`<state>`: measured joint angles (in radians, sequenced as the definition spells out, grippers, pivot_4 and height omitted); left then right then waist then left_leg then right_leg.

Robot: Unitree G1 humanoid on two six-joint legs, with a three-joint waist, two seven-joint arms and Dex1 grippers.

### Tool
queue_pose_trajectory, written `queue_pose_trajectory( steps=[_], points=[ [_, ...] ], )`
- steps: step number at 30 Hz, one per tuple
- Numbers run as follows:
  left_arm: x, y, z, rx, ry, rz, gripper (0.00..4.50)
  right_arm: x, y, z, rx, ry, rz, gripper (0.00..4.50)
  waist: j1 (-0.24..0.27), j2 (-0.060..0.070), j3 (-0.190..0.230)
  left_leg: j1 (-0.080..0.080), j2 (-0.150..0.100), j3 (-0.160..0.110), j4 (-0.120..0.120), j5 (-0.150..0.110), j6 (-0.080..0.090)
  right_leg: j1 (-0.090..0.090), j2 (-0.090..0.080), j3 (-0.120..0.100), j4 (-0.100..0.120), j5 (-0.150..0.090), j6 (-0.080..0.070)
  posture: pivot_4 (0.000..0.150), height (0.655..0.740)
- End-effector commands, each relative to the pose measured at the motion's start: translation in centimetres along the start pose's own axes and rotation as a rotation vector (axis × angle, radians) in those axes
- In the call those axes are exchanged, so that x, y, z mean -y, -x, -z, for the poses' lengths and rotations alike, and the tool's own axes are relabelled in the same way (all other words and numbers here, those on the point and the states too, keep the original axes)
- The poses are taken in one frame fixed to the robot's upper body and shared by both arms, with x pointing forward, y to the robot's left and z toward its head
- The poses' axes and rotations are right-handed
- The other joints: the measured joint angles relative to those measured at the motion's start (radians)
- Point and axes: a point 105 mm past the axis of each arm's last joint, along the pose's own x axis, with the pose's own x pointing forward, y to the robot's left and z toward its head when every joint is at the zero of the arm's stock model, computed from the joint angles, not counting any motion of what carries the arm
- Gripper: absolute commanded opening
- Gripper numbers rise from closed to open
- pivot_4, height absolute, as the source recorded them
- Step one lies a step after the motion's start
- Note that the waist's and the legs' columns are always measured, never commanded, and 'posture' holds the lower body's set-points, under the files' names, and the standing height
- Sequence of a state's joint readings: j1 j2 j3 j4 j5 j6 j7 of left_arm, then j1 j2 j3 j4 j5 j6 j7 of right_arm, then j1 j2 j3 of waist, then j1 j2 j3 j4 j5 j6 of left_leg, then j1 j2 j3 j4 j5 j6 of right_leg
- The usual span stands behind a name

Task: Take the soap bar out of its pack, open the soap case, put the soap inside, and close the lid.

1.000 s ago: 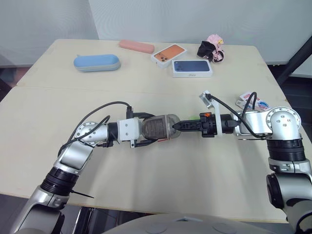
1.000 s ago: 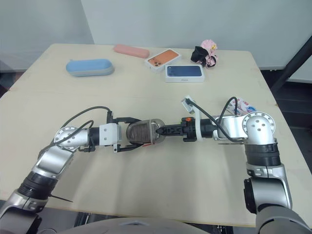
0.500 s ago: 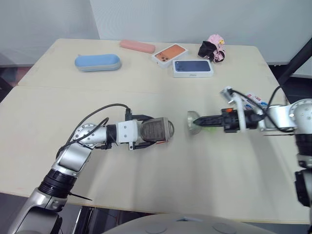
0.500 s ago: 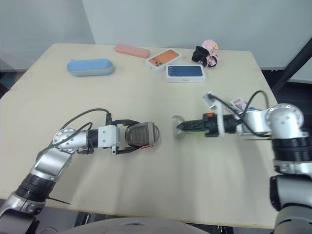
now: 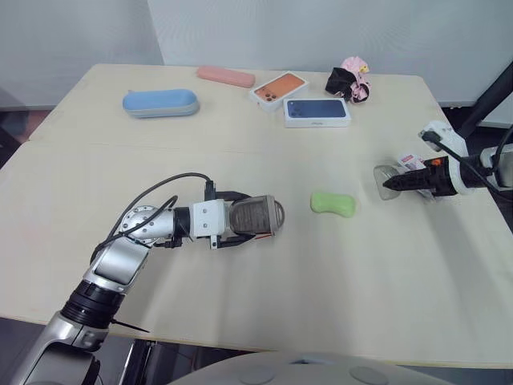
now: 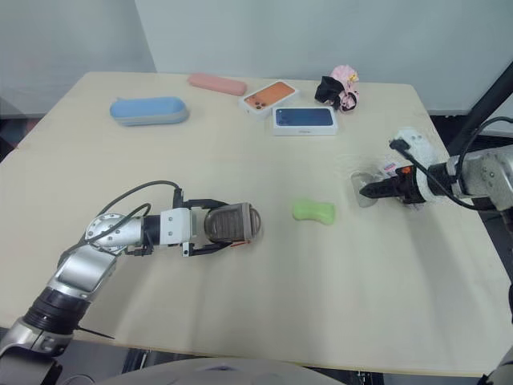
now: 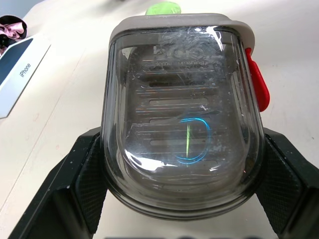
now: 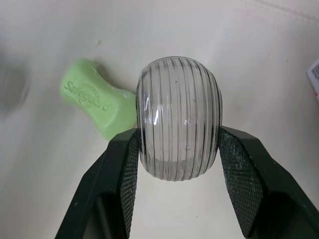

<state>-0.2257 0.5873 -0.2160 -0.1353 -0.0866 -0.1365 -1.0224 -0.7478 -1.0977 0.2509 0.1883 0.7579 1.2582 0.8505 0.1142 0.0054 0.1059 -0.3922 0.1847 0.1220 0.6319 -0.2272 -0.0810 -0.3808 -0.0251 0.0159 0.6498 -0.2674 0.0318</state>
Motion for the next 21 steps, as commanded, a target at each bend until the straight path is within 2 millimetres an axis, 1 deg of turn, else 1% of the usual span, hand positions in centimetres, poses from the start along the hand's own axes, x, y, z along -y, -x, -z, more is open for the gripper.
queue_pose_trajectory(
  steps=[1, 8, 11, 16, 18, 21],
  points=[
    [-0.2, 0.2, -0.6, 0.020, -0.009, -0.019, 3.46, 0.4, 0.2, -0.4, 0.009, 0.016, 0.029, 1.99, 0.001, 0.000, 0.000, 0.000, 0.000, 0.000, 0.000, 0.000, 0.000, 0.000, 0.000, 0.000, 0.000, 0.000, 0.000, 0.150, 0.7400],
    [0.0, 0.3, -0.4, 0.013, -0.005, -0.021, 3.46, 1.0, -1.5, 0.5, 0.001, -0.048, 0.048, 1.99, 0.003, 0.000, 0.000, 0.001, 0.000, 0.000, 0.001, 0.000, 0.000, 0.000, 0.000, 0.000, 0.001, 0.000, 0.000, 0.150, 0.7400],
    [0.0, 0.4, -0.4, 0.011, -0.004, -0.022, 3.46, 1.0, -1.9, 0.9, -0.006, -0.059, 0.054, 1.99, 0.008, 0.000, 0.000, 0.001, 0.000, 0.000, 0.001, 0.000, 0.000, 0.000, 0.000, 0.000, 0.001, 0.000, 0.000, 0.150, 0.7400],
    [0.1, 0.4, -0.3, 0.007, -0.003, -0.021, 3.46, 0.8, -2.1, 0.8, 0.002, -0.077, 0.045, 1.99, 0.010, 0.000, 0.000, 0.002, 0.001, 0.000, 0.002, 0.000, 0.000, 0.000, 0.000, 0.000, 0.001, 0.000, 0.000, 0.150, 0.7400],
    [0.0, 0.4, -0.2, 0.006, -0.003, -0.021, 3.46, 0.8, -2.1, 0.8, 0.005, -0.080, 0.043, 3.05, 0.010, 0.000, 0.000, 0.002, 0.001, 0.000, 0.002, 0.000, 0.000, 0.000, 0.000, 0.000, 0.001, 0.000, 0.000, 0.150, 0.7400],
    [0.0, 0.3, -0.2, 0.007, -0.003, -0.021, 3.46, 0.9, -2.0, 0.5, 0.016, -0.081, 0.054, 4.04, 0.011, 0.000, 0.000, 0.002, 0.000, 0.000, 0.002, 0.000, 0.000, 0.000, 0.000, 0.000, 0.001, 0.000, 0.000, 0.150, 0.7400]
  ],
)
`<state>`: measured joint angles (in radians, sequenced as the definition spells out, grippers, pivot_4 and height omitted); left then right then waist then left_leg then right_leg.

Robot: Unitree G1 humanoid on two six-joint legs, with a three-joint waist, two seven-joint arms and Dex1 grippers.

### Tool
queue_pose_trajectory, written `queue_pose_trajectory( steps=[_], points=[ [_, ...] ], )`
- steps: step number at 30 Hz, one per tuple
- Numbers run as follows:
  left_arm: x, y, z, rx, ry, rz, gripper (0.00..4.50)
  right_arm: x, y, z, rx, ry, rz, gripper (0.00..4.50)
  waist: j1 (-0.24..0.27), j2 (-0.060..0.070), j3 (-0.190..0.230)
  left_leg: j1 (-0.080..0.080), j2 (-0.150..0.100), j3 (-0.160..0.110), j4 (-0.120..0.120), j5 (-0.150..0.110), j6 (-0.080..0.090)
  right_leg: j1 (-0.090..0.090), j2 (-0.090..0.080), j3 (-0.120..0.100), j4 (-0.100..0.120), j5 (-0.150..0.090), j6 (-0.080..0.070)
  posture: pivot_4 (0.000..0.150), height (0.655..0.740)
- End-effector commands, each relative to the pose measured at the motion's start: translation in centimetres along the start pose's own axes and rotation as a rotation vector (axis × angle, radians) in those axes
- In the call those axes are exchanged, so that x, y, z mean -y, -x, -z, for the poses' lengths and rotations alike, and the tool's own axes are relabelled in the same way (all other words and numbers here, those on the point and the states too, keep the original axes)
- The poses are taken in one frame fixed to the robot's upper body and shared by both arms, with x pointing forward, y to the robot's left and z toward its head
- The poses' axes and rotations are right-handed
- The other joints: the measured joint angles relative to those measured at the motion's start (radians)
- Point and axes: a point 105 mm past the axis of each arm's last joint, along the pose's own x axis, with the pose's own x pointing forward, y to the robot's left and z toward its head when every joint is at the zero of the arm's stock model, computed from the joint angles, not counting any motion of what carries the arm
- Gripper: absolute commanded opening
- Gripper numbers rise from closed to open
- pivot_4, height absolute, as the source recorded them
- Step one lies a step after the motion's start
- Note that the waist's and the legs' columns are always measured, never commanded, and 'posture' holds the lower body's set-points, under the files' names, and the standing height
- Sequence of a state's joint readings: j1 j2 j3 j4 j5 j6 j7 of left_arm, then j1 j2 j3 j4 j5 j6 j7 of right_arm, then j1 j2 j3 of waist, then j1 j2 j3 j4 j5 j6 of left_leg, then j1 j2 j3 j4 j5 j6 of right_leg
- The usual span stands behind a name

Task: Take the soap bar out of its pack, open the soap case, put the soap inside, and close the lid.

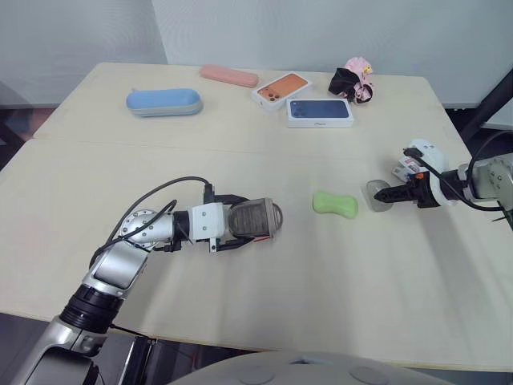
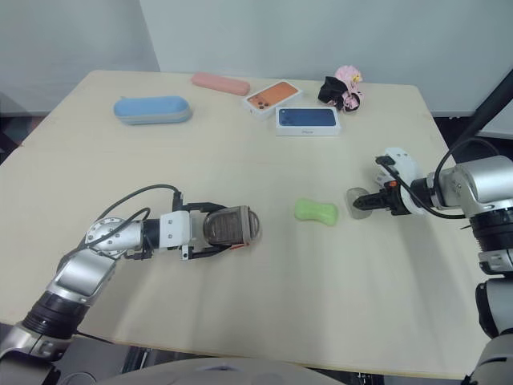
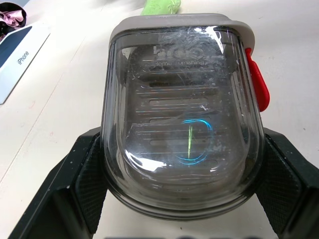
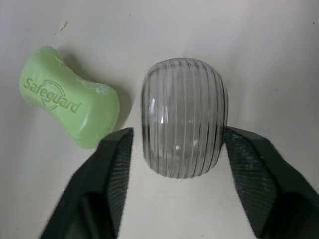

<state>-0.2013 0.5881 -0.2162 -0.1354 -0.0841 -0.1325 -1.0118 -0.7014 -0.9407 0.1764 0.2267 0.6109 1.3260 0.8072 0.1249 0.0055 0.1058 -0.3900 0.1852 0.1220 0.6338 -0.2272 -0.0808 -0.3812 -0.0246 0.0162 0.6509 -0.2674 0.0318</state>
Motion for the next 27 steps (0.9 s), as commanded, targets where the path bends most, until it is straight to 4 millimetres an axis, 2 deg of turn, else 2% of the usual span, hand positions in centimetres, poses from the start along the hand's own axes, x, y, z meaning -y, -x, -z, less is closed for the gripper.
queue_pose_trajectory(
  steps=[1, 5, 9, 11, 12, 14, 16, 20, 23, 25, 27],
  points=[
    [-0.5, 0.2, -0.7, 0.019, -0.028, -0.015, 3.46, 0.1, 1.0, -1.1, 0.051, 0.019, 0.019, 4.36, 0.000, 0.000, 0.000, 0.000, 0.000, 0.000, 0.000, 0.000, 0.000, 0.000, 0.000, 0.000, 0.000, 0.000, 0.000, 0.150, 0.7400],
    [-0.4, 0.1, -0.6, 0.018, -0.027, -0.014, 3.46, 0.0, 1.3, -1.3, 0.061, 0.033, 0.005, 4.47, 0.001, 0.000, 0.000, 0.000, 0.000, 0.000, 0.000, 0.000, 0.000, 0.000, 0.000, 0.000, 0.000, 0.000, 0.000, 0.150, 0.7400],
    [-0.5, 0.0, -0.6, 0.017, -0.027, -0.016, 3.46, -1.3, 2.1, -3.3, 0.177, 0.103, -0.080, 4.47, 0.001, 0.000, 0.000, 0.000, 0.000, 0.000, 0.000, 0.000, 0.000, 0.000, 0.000, 0.000, 0.000, 0.000, 0.000, 0.150, 0.7400],
    [-0.5, 0.0, -0.5, 0.017, -0.027, -0.017, 3.46, -1.6, 2.3, -3.7, 0.205, 0.127, -0.100, 4.47, 0.001, 0.000, 0.000, 0.000, 0.000, 0.000, 0.000, 0.000, 0.000, 0.000, 0.000, 0.000, 0.000, 0.000, 0.000, 0.150, 0.7400],
    [-0.6, 0.1, -0.5, 0.017, -0.028, -0.019, 3.46, -2.4, 2.6, -4.3, 0.254, 0.196, -0.154, 4.47, 0.001, 0.000, 0.000, 0.000, 0.000, 0.000, 0.000, 0.000, 0.000, 0.000, 0.000, 0.000, 0.000, 0.000, 0.000, 0.150, 0.7400],
    [-1.0, 0.2, -0.5, 0.017, -0.026, -0.025, 3.46, -5.1, 3.0, -4.4, 0.369, 0.456, -0.313, 4.47, 0.004, 0.000, 0.000, 0.000, 0.000, 0.000, 0.000, 0.000, 0.000, 0.000, 0.000, 0.000, 0.000, 0.000, 0.000, 0.150, 0.7400],
    [-1.3, 0.2, -0.5, 0.020, -0.014, -0.030, 3.46, -6.6, 2.8, -3.3, 0.427, 0.606, -0.418, 4.47, 0.005, -0.001, 0.000, -0.001, 0.002, 0.000, 0.001, 0.000, 0.000, -0.001, 0.000, -0.001, 0.001, 0.000, 0.000, 0.150, 0.7400],
    [-1.8, 0.4, -0.6, 0.028, 0.027, -0.034, 3.46, -7.6, 1.3, -0.9, 0.559, 0.681, -0.485, 4.47, 0.005, -0.001, -0.001, -0.001, 0.002, 0.001, 0.002, -0.001, 0.001, -0.001, -0.001, -0.001, 0.002, 0.000, 0.000, 0.150, 0.7400],
    [-1.5, 0.6, -0.4, 0.015, 0.053, 0.001, 3.46, -8.4, 0.4, 3.2, 0.568, 0.877, -0.566, 4.47, 0.007, -0.002, -0.001, -0.004, 0.002, 0.001, 0.003, -0.001, 0.002, -0.005, -0.001, -0.001, 0.003, 0.000, 0.000, 0.150, 0.7400],
    [-1.3, 0.7, -0.2, 0.003, 0.062, 0.023, 3.46, -8.6, 0.0, 4.9, 0.569, 0.943, -0.596, 4.47, 0.002, -0.002, -0.001, -0.005, 0.002, 0.001, 0.003, -0.001, 0.002, -0.005, -0.002, -0.001, 0.003, 0.000, 0.000, 0.150, 0.7400],
    [-1.1, 0.8, 0.0, -0.010, 0.069, 0.045, 3.46, -8.7, -0.3, 6.1, 0.591, 0.938, -0.612, 4.47, -0.013, -0.002, -0.001, -0.005, 0.001, 0.002, 0.004, -0.001, 0.002, -0.005, -0.002, -0.001, 0.003, 0.000, 0.000, 0.150, 0.7400]
  ],
)
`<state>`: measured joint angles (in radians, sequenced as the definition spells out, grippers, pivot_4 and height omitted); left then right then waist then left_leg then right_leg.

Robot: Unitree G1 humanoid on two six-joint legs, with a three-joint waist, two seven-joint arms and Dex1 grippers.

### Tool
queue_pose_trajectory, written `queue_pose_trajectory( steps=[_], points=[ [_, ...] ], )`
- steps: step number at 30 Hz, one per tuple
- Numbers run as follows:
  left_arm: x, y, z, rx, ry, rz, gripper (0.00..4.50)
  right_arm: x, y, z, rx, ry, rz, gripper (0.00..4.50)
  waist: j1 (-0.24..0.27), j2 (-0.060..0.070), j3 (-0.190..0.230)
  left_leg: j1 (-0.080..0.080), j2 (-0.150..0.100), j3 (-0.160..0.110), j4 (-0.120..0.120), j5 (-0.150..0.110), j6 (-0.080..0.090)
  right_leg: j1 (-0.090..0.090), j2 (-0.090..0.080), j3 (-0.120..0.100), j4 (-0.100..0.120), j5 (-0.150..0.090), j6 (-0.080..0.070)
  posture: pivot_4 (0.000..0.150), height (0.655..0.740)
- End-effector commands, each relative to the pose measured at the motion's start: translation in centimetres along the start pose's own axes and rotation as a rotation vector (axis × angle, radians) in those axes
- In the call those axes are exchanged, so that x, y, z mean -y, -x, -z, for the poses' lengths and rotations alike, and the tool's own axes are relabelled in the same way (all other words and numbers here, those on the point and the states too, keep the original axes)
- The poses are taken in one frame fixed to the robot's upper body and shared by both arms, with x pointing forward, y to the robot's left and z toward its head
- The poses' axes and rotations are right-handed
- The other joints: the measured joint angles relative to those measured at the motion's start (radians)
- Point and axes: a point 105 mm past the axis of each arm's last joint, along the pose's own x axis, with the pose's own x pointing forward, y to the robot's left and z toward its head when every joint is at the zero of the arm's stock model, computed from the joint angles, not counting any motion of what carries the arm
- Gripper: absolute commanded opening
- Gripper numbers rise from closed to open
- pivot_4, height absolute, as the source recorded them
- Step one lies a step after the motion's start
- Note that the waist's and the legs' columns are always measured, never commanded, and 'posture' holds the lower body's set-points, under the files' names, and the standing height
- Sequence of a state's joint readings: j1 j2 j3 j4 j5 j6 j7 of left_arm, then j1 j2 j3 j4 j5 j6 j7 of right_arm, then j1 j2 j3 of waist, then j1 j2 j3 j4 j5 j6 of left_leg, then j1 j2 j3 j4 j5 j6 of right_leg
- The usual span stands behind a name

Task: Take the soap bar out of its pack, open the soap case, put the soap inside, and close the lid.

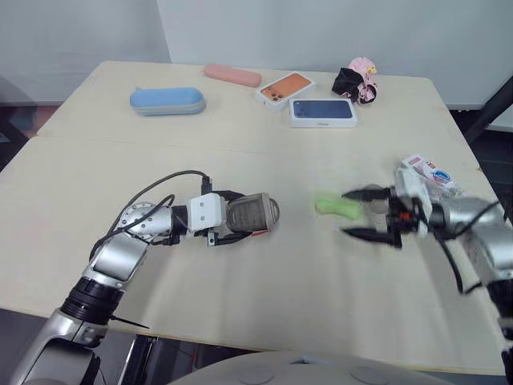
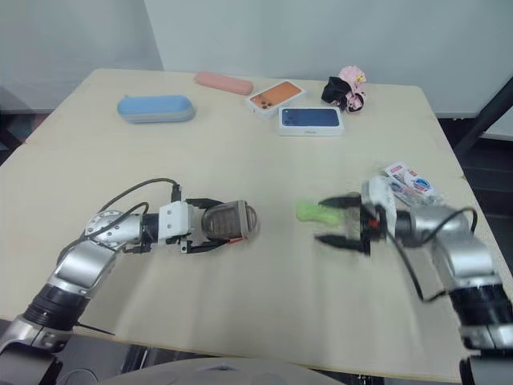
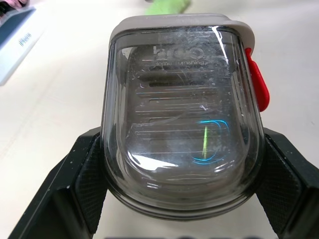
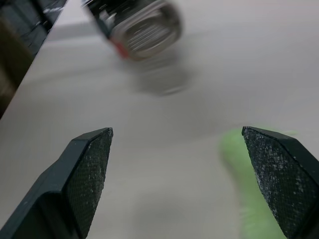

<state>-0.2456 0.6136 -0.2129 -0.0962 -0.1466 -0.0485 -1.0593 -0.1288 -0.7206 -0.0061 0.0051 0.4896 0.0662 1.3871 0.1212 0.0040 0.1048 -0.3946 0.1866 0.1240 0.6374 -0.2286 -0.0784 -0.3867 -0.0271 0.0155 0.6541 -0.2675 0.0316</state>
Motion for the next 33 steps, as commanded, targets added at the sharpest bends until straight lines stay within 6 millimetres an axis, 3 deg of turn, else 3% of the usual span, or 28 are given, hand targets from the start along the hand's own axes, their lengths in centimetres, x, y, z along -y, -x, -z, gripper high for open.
queue_pose_trajectory(
  steps=[1, 6, 17, 33],
  points=[
    [-0.3, 0.3, -0.7, 0.006, -0.014, 0.021, 3.46, -1.0, 0.4, -0.1, 0.038, 0.111, -0.018, 4.47, -0.017, 0.000, 0.000, 0.001, 0.000, 0.000, 0.000, 0.000, 0.000, 0.000, 0.000, 0.000, 0.000, 0.000, 0.000, 0.150, 0.7400],
    [-0.2, 0.2, -0.4, -0.016, -0.001, 0.055, 3.46, -2.1, 0.0, 0.9, 0.070, 0.083, 0.007, 4.47, -0.044, 0.000, 0.000, 0.002, 0.000, -0.001, 0.000, 0.001, 0.001, 0.001, 0.000, 0.000, 0.001, 0.000, 0.000, 0.150, 0.7400],
    [-0.6, -0.1, 0.7, -0.172, 0.007, 0.117, 3.46, -3.5, -0.1, 2.3, 0.092, 0.031, 0.053, 4.47, -0.046, 0.000, 0.000, 0.002, 0.000, -0.001, 0.000, 0.001, 0.001, 0.002, 0.000, 0.000, 0.000, 0.000, 0.000, 0.150, 0.7400],
    [-1.4, -1.8, -0.9, -0.365, -0.140, 0.285, 3.46, -4.0, -0.3, 3.1, 0.103, 0.027, 0.047, 4.47, -0.045, 0.000, 0.000, 0.002, -0.001, -0.001, 0.000, 0.001, 0.001, 0.002, -0.001, 0.000, 0.001, 0.000, 0.000, 0.150, 0.7400]
  ],
)
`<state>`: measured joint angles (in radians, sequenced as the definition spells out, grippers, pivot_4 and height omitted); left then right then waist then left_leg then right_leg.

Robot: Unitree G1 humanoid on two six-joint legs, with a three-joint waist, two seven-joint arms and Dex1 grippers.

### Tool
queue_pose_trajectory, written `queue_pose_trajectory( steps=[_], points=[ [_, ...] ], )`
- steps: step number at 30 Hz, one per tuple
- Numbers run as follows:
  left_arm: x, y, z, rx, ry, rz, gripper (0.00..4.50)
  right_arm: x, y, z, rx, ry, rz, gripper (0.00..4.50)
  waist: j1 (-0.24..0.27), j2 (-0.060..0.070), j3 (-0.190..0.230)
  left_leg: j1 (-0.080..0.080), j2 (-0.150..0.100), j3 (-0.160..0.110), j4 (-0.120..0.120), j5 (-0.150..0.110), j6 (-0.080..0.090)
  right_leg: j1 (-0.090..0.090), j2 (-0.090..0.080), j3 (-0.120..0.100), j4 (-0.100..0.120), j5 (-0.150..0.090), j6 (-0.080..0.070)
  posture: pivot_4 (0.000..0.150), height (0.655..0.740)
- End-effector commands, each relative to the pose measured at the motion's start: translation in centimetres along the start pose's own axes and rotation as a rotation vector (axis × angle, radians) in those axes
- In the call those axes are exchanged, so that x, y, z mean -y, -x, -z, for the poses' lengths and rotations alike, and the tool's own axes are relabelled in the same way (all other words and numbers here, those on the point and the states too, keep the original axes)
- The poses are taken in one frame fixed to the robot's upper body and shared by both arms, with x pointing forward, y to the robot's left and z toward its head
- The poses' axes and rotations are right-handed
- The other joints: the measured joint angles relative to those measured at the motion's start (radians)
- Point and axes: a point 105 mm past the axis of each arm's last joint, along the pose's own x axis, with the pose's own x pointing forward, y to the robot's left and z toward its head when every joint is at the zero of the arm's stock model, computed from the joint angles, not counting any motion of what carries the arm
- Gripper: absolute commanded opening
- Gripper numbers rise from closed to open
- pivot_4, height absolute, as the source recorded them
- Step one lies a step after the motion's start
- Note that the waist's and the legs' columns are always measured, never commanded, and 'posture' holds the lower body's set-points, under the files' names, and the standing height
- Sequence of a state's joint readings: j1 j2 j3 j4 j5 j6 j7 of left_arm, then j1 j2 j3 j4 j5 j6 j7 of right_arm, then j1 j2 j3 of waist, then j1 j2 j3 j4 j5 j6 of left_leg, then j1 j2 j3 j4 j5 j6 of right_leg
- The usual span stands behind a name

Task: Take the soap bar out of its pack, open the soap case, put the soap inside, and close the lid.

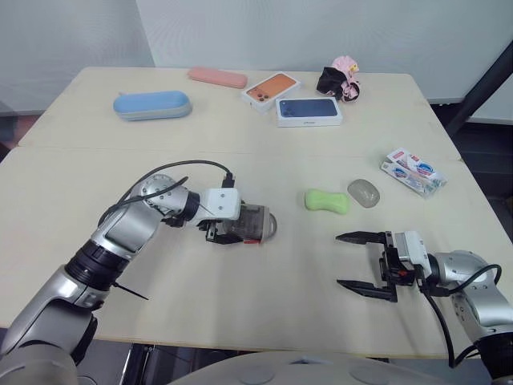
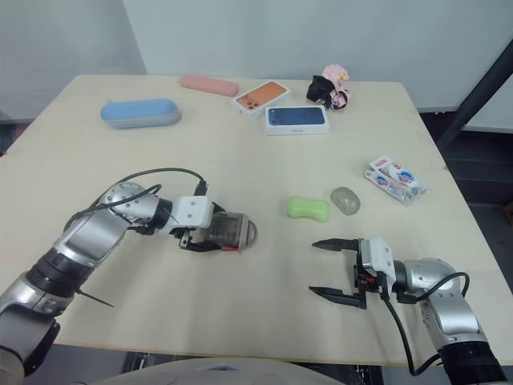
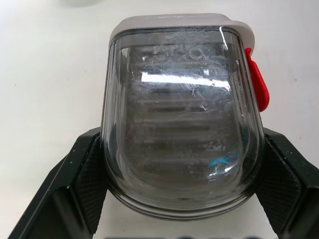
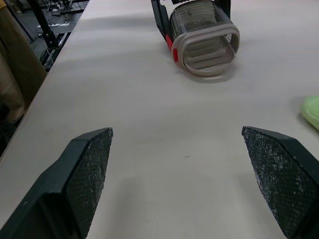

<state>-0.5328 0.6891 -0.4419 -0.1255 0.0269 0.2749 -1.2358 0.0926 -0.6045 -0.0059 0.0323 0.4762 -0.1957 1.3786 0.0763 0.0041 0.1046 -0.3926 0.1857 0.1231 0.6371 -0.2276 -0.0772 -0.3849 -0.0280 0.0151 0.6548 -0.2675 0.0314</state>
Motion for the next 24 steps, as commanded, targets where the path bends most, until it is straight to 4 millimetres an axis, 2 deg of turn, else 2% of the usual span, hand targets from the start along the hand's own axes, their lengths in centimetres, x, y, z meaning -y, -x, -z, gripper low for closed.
queue_pose_trajectory(
  steps=[1, 5, 10, 14, 19, 24],
  points=[
    [-0.8, 0.4, -0.8, -0.058, -0.065, -0.020, 3.46, 0.2, 0.2, -0.4, 0.005, 0.030, -0.003, 4.47, -0.001, 0.000, 0.000, 0.000, 0.000, 0.000, 0.000, 0.000, 0.000, 0.000, 0.000, 0.000, 0.000, 0.000, 0.000, 0.150, 0.7400],
    [-1.4, 0.5, -1.4, -0.088, -0.045, -0.028, 3.46, 0.6, 0.1, -0.8, 0.004, 0.037, -0.008, 4.47, -0.001, 0.000, 0.000, 0.000, 0.000, 0.000, 0.000, 0.000, 0.000, 0.000, 0.000, 0.000, 0.000, 0.000, 0.000, 0.150, 0.7400],
    [-1.2, 1.1, -0.9, -0.113, -0.017, -0.028, 3.46, 0.9, -0.2, -1.1, 0.003, 0.041, -0.012, 4.47, 0.000, 0.000, 0.000, 0.000, 0.000, 0.000, 0.000, 0.000, 0.000, 0.000, 0.000, 0.000, 0.000, 0.000, 0.000, 0.150, 0.7400],
    [-0.6, 2.2, 0.0, -0.118, 0.000, -0.019, 3.46, 0.8, -0.4, -1.2, 0.002, 0.042, -0.015, 4.47, -0.001, 0.000, 0.000, 0.000, 0.000, 0.000, 0.000, 0.000, 0.000, 0.000, 0.000, 0.000, 0.000, 0.000, 0.000, 0.150, 0.7400],
    [-0.1, 4.6, 2.4, -0.150, 0.022, -0.030, 3.46, 0.7, -0.6, -1.3, 0.000, 0.043, -0.023, 4.47, 0.000, 0.000, 0.000, 0.000, 0.000, 0.000, -0.001, 0.000, 0.000, 0.000, 0.001, 0.000, -0.001, 0.000, 0.000, 0.150, 0.7400],
    [0.3, 5.8, 3.9, -0.131, 0.066, -0.059, 3.46, 0.9, -0.5, -1.2, -0.004, 0.045, -0.024, 4.47, 0.002, 0.000, 0.000, 0.000, -0.001, 0.000, -0.001, 0.000, 0.000, 0.000, -0.001, -0.001, -0.001, 0.000, 0.000, 0.150, 0.7400]
  ],
)
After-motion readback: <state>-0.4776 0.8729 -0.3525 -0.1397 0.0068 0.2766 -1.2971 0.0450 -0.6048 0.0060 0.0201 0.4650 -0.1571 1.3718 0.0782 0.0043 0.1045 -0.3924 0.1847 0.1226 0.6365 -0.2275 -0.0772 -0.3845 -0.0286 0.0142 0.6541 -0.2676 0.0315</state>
